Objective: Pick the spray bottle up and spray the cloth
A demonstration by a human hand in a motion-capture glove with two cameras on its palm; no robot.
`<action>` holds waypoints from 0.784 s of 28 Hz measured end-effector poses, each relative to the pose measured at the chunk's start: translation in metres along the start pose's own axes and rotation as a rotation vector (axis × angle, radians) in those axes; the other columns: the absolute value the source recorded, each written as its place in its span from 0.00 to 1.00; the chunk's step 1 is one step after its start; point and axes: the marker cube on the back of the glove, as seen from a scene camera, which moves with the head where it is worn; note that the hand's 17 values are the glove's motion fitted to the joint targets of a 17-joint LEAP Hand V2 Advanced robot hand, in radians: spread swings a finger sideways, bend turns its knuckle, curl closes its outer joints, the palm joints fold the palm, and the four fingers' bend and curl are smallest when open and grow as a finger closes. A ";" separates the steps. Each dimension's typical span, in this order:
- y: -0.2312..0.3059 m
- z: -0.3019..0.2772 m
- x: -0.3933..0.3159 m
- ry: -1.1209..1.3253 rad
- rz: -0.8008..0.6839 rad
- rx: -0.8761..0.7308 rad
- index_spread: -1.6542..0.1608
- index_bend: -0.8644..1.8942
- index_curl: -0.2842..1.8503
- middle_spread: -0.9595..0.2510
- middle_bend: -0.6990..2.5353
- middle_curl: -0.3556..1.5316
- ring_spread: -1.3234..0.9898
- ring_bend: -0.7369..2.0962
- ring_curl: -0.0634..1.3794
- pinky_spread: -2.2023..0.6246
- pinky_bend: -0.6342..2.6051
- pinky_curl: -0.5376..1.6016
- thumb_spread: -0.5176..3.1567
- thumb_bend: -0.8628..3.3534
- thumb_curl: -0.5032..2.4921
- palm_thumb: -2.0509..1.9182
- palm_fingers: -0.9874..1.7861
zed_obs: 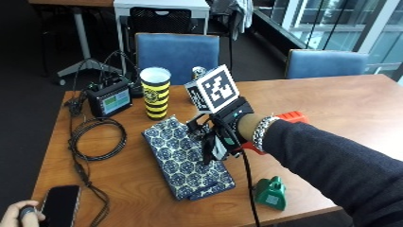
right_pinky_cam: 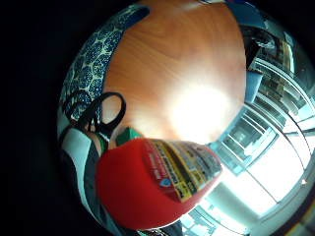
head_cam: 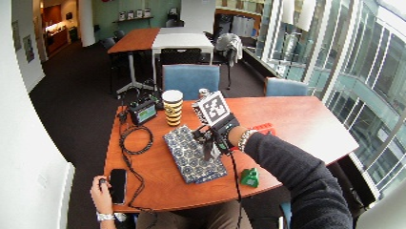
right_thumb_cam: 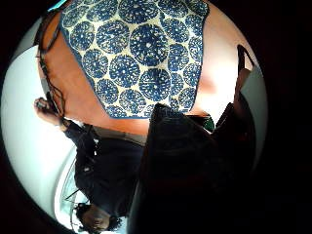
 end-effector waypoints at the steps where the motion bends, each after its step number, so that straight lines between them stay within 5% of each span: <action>1: 0.000 0.001 0.000 0.001 0.001 -0.001 0.73 0.41 0.43 0.61 0.41 0.47 0.47 0.47 0.38 0.67 0.31 0.43 0.20 0.20 0.44 0.76 0.84; 11: 0.002 -0.023 0.005 -0.145 -0.039 0.100 0.73 0.41 0.43 0.60 0.41 0.46 0.47 0.47 0.37 0.67 0.31 0.43 0.20 0.20 0.44 0.76 0.84; 22: 0.045 -0.103 -0.001 -0.714 -0.306 0.471 0.74 0.41 0.43 0.60 0.41 0.46 0.47 0.47 0.37 0.67 0.31 0.43 0.20 0.20 0.44 0.76 0.84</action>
